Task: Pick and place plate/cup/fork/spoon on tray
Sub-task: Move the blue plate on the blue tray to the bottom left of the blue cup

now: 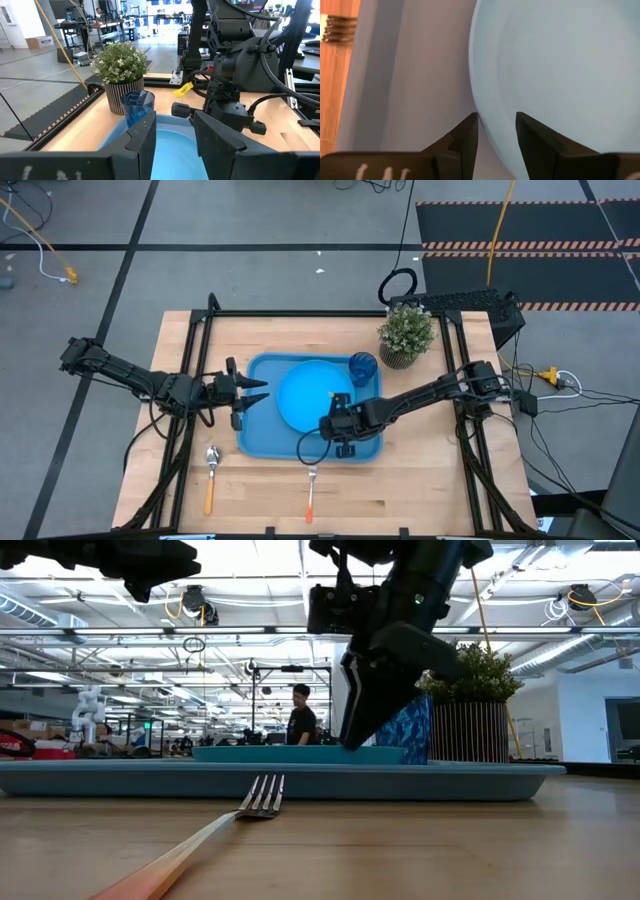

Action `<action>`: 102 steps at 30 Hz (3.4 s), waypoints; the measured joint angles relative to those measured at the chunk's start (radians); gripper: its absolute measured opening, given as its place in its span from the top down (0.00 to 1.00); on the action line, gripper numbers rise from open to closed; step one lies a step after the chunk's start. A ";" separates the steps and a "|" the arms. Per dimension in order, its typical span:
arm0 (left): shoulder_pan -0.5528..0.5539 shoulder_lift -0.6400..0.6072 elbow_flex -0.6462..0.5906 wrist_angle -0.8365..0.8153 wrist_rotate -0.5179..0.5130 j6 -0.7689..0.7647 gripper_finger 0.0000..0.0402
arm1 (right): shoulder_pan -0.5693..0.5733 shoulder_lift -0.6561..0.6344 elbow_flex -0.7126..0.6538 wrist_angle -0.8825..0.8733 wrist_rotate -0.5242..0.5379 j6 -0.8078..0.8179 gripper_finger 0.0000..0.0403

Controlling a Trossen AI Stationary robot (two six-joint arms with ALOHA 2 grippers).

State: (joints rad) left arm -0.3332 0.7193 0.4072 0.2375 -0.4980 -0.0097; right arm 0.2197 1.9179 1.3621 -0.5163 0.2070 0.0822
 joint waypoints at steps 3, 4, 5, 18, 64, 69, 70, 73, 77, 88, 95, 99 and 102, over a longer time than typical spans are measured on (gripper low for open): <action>0.000 0.000 0.000 0.000 0.000 -0.001 0.66 | -0.004 0.000 0.000 0.032 -0.018 0.003 0.69; 0.000 0.000 0.000 0.000 0.000 -0.001 0.66 | -0.004 0.000 0.000 0.036 -0.027 0.003 0.69; 0.000 0.000 0.000 0.000 0.000 -0.003 0.66 | -0.004 0.000 0.000 0.038 -0.027 0.003 0.69; 0.000 0.000 0.000 0.000 -0.001 -0.007 0.66 | -0.004 0.000 -0.060 0.058 -0.028 0.039 0.69; 0.000 0.000 0.000 0.000 -0.002 -0.003 0.66 | 0.058 0.000 -0.086 0.108 -0.076 0.023 0.96; 0.000 0.000 0.000 0.000 -0.002 -0.002 0.66 | 0.064 0.000 -0.086 0.108 -0.077 0.009 0.96; 0.000 0.000 0.000 0.000 -0.002 -0.002 0.66 | 0.064 0.000 -0.086 0.108 -0.078 0.009 0.96; 0.000 0.000 0.000 0.000 -0.002 -0.002 0.66 | 0.064 0.000 -0.086 0.109 -0.078 0.008 0.96; 0.000 0.000 0.000 0.000 -0.002 -0.002 0.66 | 0.066 0.000 -0.086 0.108 -0.080 0.003 0.96; 0.000 0.000 0.000 0.000 -0.002 0.005 0.66 | 0.096 0.000 -0.085 0.109 -0.105 -0.008 0.96; 0.000 0.000 0.000 -0.001 -0.002 0.004 0.66 | 0.104 0.000 -0.085 0.109 -0.106 0.000 0.96; 0.000 0.000 0.000 -0.001 -0.002 0.003 0.66 | 0.107 0.000 -0.085 0.109 -0.106 0.000 0.96; 0.000 0.000 0.000 -0.001 -0.002 0.002 0.66 | 0.114 0.000 -0.085 0.108 -0.107 -0.008 0.96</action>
State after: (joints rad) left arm -0.3336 0.7192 0.4072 0.2367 -0.4999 -0.0082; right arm 0.3340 1.9175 1.2766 -0.4080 0.1001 0.0745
